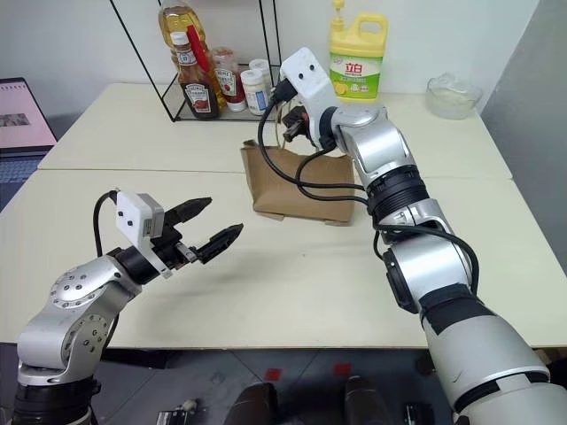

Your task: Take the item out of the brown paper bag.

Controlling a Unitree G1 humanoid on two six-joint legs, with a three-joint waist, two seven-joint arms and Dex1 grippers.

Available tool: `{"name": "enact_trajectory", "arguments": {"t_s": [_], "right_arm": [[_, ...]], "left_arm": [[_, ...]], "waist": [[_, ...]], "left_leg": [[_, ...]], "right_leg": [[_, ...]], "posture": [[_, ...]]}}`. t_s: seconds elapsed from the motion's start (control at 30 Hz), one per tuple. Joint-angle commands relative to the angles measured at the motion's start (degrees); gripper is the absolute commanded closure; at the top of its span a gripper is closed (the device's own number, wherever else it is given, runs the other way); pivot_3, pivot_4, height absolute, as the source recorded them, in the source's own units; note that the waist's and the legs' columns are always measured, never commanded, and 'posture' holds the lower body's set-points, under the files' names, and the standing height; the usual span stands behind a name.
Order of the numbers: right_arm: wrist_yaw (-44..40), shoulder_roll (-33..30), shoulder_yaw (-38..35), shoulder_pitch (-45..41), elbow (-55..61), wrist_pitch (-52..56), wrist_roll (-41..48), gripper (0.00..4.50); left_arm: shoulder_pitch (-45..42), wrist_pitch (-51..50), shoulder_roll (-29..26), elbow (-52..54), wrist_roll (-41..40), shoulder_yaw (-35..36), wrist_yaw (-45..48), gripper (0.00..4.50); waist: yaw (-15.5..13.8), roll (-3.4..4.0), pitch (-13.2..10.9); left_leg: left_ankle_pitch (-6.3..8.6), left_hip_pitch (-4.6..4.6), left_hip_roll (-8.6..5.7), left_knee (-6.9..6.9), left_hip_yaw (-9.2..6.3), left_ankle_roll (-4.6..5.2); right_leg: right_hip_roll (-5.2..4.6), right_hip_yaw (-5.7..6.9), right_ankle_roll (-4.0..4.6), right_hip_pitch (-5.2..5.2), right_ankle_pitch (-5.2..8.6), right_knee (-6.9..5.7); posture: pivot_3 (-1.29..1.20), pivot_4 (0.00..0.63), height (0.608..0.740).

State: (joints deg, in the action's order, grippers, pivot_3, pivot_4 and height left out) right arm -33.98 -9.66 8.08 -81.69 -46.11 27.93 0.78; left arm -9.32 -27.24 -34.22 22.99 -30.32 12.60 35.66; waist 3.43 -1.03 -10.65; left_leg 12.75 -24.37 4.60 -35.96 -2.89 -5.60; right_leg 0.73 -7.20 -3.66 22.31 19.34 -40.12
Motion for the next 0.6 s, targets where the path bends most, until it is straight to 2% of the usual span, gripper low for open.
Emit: {"name": "enact_trajectory", "arguments": {"t_s": [0.03, 0.2, 0.27, 0.43, 0.6], "right_arm": [[-0.90, -1.26, -0.09, -0.34, 3.41, -1.42, -0.60, 2.50], [-3.12, -3.33, 0.24, 1.69, 8.08, 0.66, -0.51, 0.70], [-4.91, -4.96, 0.37, 3.73, 12.88, 2.81, -0.10, 0.70], [-10.06, -12.85, 0.54, 13.68, 33.19, 10.71, 1.96, 0.70], [-11.59, -20.28, -5.46, 26.63, 58.51, 25.22, 9.34, 0.70]], "left_arm": [[-0.53, 0.42, 0.08, 1.83, -0.68, -0.01, 0.27, 0.00], [-0.47, 0.23, 0.27, 2.40, -0.93, 0.15, 0.00, 0.00], [-0.51, 0.01, 0.34, 2.80, -1.12, 0.22, -0.20, 0.00], [-1.87, -1.16, 0.24, 3.66, -1.73, 0.14, -0.70, 0.00], [-5.36, -2.97, 0.42, 3.62, -2.56, -0.65, -1.54, 0.00]], "waist": [[-0.01, 0.00, 0.00], [-0.02, 0.00, 0.00], [-0.09, 0.00, 0.00], [-0.67, -0.01, 0.00], [-0.70, -0.01, 0.01]], "left_leg": [[0.00, 0.00, 0.00, 0.00, 0.00, 0.00], [0.00, 0.00, 0.00, -0.01, -0.01, 0.00], [0.00, 0.00, 0.00, -0.01, -0.01, 0.00], [0.00, -0.04, -0.02, -0.06, -0.09, 0.00], [0.00, -0.05, -0.03, -0.06, -0.14, 0.01]], "right_leg": [[0.00, 0.00, 0.00, 0.00, 0.00, 0.00], [0.00, 0.00, 0.00, -0.01, 0.00, 0.00], [-0.01, 0.00, 0.00, -0.02, 0.00, 0.00], [-0.03, 0.07, 0.00, -0.07, 0.00, 0.04], [-0.02, 0.09, 0.00, -0.09, 0.00, 0.04]], "posture": [[0.00, 0.150, 0.740], [0.00, 0.150, 0.740], [0.00, 0.150, 0.740], [0.00, 0.150, 0.740], [0.00, 0.150, 0.740]]}}
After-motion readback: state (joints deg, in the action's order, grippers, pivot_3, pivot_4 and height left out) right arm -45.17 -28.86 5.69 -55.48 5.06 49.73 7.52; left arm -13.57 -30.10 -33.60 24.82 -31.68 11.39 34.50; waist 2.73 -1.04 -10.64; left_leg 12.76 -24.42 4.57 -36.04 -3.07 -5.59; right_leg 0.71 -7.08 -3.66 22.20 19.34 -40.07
